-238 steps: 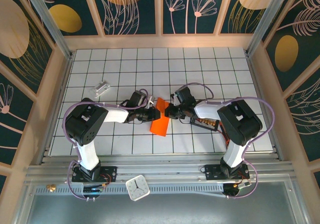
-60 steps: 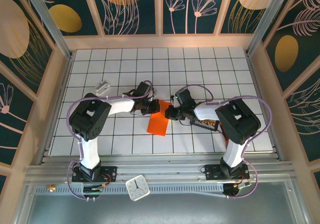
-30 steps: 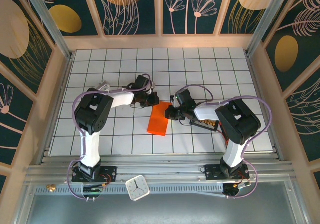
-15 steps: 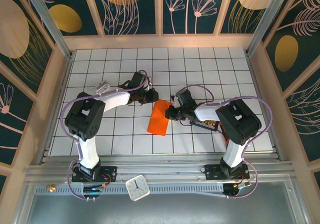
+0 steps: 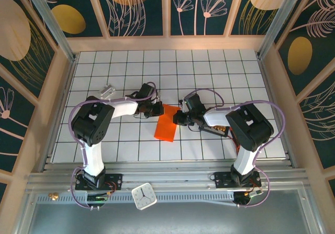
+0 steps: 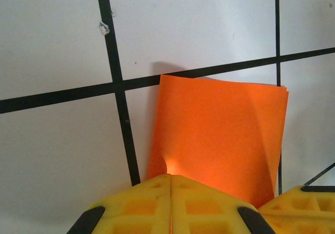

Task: Fold a paper plane with a square sheet of paper (pick it up from the middle)
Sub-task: First fold the square sheet of paper in half at the center of the table.

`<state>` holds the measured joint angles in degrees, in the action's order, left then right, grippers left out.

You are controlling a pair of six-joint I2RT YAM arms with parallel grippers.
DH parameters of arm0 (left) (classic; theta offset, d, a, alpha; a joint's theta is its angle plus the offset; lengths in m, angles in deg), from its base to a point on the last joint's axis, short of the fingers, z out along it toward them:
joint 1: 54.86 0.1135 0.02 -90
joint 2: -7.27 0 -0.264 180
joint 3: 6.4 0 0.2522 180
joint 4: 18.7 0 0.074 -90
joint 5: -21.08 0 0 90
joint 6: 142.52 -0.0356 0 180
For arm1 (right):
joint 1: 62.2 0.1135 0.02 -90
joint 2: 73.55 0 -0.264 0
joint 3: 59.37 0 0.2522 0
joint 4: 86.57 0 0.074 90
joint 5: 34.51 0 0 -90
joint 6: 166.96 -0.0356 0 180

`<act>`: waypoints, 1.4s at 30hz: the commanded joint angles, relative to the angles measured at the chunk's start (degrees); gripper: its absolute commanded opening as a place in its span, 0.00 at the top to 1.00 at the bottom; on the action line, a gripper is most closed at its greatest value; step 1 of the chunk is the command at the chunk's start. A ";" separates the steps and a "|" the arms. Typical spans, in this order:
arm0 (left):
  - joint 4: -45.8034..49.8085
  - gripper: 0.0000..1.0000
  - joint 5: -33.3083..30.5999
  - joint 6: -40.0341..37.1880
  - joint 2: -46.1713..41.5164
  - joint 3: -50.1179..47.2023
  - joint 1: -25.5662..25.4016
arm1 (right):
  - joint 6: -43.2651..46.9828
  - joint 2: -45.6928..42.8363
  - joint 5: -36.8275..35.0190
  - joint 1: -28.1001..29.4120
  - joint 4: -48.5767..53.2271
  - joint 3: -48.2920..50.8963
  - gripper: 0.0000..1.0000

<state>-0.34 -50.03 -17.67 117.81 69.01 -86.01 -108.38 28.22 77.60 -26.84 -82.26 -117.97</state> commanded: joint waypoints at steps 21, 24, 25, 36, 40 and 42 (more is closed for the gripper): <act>-0.70 0.92 3.48 3.21 -10.09 -14.63 -2.35 | 2.15 3.28 -7.30 -1.43 12.64 2.89 1.00; 0.14 0.93 1.54 2.72 -9.06 -16.25 -1.06 | 2.16 3.23 -7.34 -1.47 12.45 3.09 1.00; 0.23 0.94 0.75 2.52 -9.35 -16.90 -0.53 | 2.15 3.14 -7.34 -1.56 12.57 3.17 1.00; -1.91 0.89 5.47 5.37 -20.91 -20.20 -0.98 | 2.15 2.85 -7.43 -1.52 12.62 3.57 1.00; -6.64 0.89 9.17 8.73 -20.46 -20.88 -3.33 | 2.15 2.76 -7.52 -1.57 12.51 3.67 1.00; -6.41 0.90 9.48 8.73 -18.77 -21.04 -3.59 | 2.15 2.82 -7.52 -1.52 12.57 3.53 1.00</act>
<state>-5.01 -43.45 -11.25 97.46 49.01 -89.23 -107.33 28.20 77.62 -27.02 -81.91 -118.01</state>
